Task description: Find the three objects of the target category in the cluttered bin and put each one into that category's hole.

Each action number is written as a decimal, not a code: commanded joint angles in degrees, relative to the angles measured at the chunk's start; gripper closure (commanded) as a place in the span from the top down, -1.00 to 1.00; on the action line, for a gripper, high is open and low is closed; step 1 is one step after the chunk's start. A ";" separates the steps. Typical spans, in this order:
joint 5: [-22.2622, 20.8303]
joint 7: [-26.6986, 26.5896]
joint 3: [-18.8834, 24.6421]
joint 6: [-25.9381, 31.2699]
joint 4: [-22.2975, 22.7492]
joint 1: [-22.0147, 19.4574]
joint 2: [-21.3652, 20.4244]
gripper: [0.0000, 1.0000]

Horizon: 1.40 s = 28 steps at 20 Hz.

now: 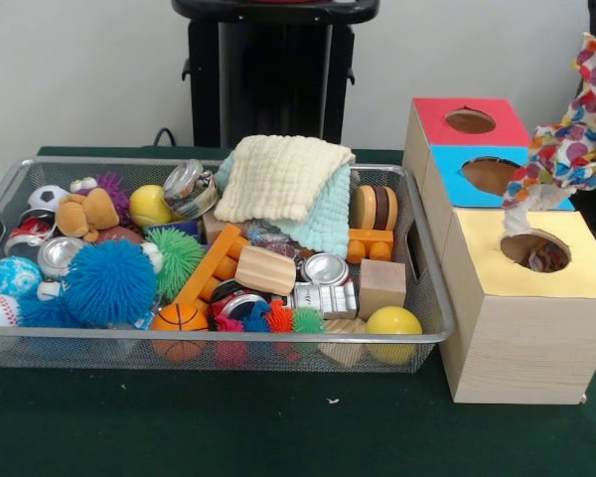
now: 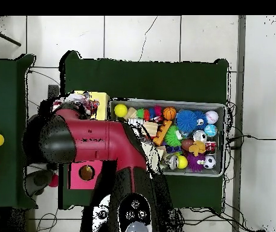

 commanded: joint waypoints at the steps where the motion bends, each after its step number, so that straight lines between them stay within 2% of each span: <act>1: 2.06 9.87 2.73 -0.13 5.30 0.18 2.40 -1.00; 6: 2.59 10.40 2.00 1.75 4.37 0.60 2.09 -1.00; 15: 3.73 10.70 2.26 -0.43 5.79 0.88 2.30 -1.00; 21: 4.09 10.30 2.07 0.11 4.97 1.31 2.62 -1.00; 28: 3.67 8.94 3.34 -3.68 6.79 -0.09 3.35 -1.00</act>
